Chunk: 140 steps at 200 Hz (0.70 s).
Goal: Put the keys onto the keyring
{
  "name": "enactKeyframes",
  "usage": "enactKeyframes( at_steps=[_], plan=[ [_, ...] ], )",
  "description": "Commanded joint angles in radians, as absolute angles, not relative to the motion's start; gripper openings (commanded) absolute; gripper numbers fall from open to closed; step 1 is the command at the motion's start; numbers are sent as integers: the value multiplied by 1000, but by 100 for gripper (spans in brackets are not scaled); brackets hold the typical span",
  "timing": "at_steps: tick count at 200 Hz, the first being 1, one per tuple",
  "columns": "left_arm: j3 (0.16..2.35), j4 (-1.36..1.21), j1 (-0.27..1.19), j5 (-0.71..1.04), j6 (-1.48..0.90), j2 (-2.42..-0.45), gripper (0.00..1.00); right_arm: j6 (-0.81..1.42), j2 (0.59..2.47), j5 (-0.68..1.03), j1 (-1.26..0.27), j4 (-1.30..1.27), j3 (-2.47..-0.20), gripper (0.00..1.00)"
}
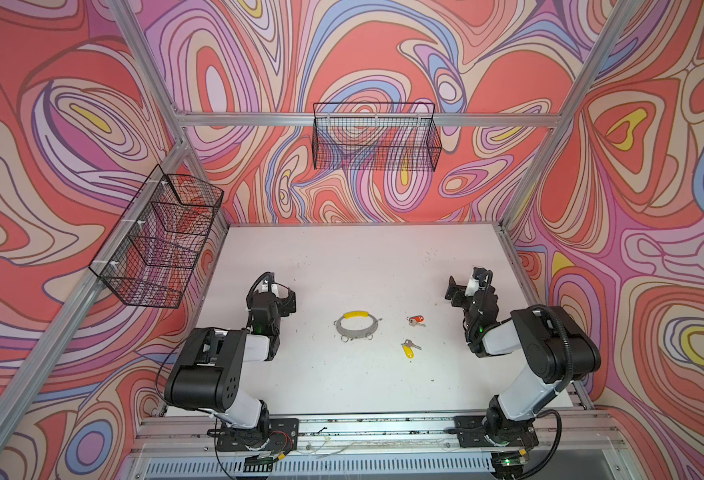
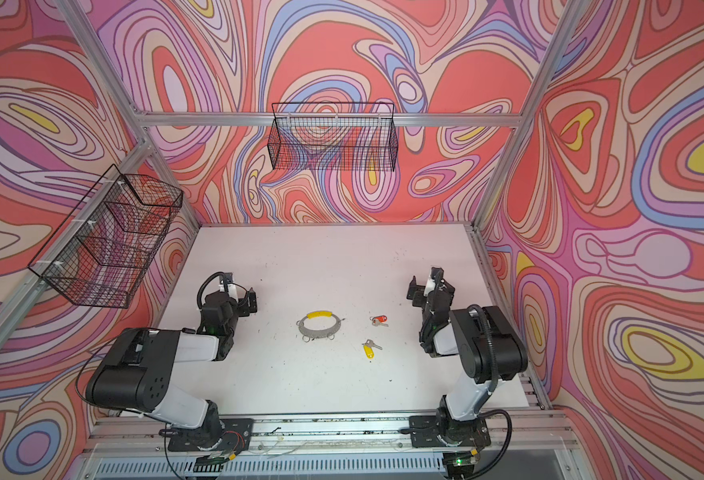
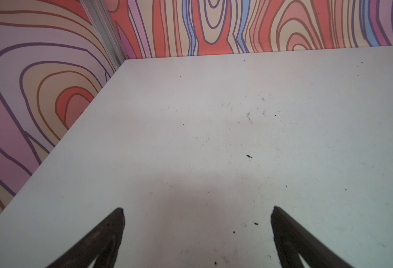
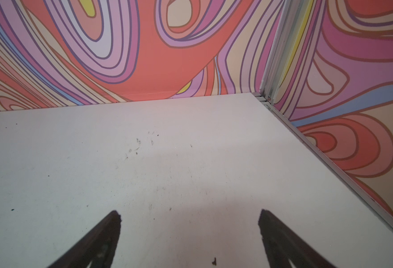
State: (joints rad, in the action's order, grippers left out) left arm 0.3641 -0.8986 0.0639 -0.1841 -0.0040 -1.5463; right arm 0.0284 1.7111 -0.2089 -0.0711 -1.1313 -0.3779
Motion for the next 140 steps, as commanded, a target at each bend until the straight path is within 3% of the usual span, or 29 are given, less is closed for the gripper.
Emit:
enactKeyframes(
  at_steps=[1, 103, 121, 140],
  plan=[
    [374, -910, 55, -184, -12, -1548, 100, 29, 1712, -202, -66, -1131, -390, 98],
    [372, -911, 48, -194, -20, -1540, 100, 26, 1709, -205, -66, -1141, -384, 98],
    [422, -751, 48, -237, -41, -1470, 100, 27, 1659, -225, -67, -1113, -384, 95],
    [505, -566, 49, -269, -49, -1412, 100, 58, 1490, -265, -71, -858, -446, 94]
  ],
)
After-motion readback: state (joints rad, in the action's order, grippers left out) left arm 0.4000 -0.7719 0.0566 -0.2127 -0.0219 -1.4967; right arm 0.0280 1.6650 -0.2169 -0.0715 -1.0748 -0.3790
